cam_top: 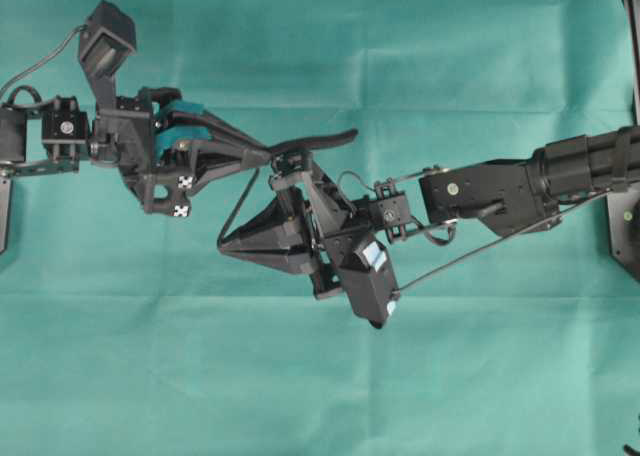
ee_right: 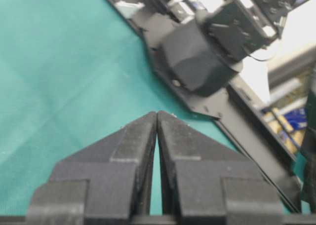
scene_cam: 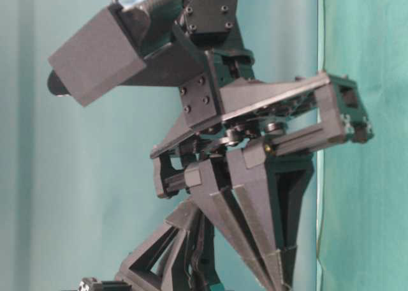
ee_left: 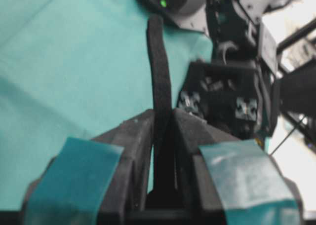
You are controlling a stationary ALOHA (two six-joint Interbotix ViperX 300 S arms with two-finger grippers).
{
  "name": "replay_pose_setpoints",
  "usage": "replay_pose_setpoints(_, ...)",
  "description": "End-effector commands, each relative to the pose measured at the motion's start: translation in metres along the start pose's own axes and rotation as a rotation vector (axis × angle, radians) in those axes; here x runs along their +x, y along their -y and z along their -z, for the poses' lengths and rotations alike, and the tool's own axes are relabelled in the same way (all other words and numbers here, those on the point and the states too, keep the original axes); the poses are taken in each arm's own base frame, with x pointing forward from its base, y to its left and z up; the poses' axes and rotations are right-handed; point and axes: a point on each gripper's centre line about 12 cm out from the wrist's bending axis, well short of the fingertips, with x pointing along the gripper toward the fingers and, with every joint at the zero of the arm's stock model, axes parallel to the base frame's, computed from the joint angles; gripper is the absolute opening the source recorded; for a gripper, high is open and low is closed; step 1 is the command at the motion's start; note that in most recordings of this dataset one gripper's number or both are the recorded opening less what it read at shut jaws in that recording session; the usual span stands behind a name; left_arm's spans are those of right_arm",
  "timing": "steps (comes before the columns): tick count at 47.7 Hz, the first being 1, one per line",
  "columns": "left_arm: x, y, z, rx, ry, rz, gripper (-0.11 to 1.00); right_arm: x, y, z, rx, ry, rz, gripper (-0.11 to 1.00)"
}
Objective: Peel off the Velcro with your right arm.
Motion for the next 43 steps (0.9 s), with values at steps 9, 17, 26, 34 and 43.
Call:
replay_pose_setpoints(9,0.0,0.001,-0.012,0.0,0.044,0.009,0.1,0.003,-0.003,-0.018,-0.013,0.036,-0.009,-0.09)
replay_pose_setpoints(17,0.0,0.001,-0.012,0.0,0.044,0.009,0.1,0.003,-0.006,-0.019,-0.014,0.032,-0.016,-0.09)
replay_pose_setpoints(26,0.0,-0.003,-0.015,-0.002,0.052,-0.004,0.1,0.003,-0.011,-0.02,-0.017,0.023,-0.031,-0.09)
replay_pose_setpoints(34,0.0,-0.007,-0.016,-0.004,0.056,-0.014,0.1,0.003,-0.014,-0.021,-0.018,0.023,-0.039,-0.09)
replay_pose_setpoints(43,0.0,-0.008,-0.017,-0.003,0.059,-0.017,0.1,0.003,-0.018,-0.022,-0.018,0.024,-0.048,-0.09)
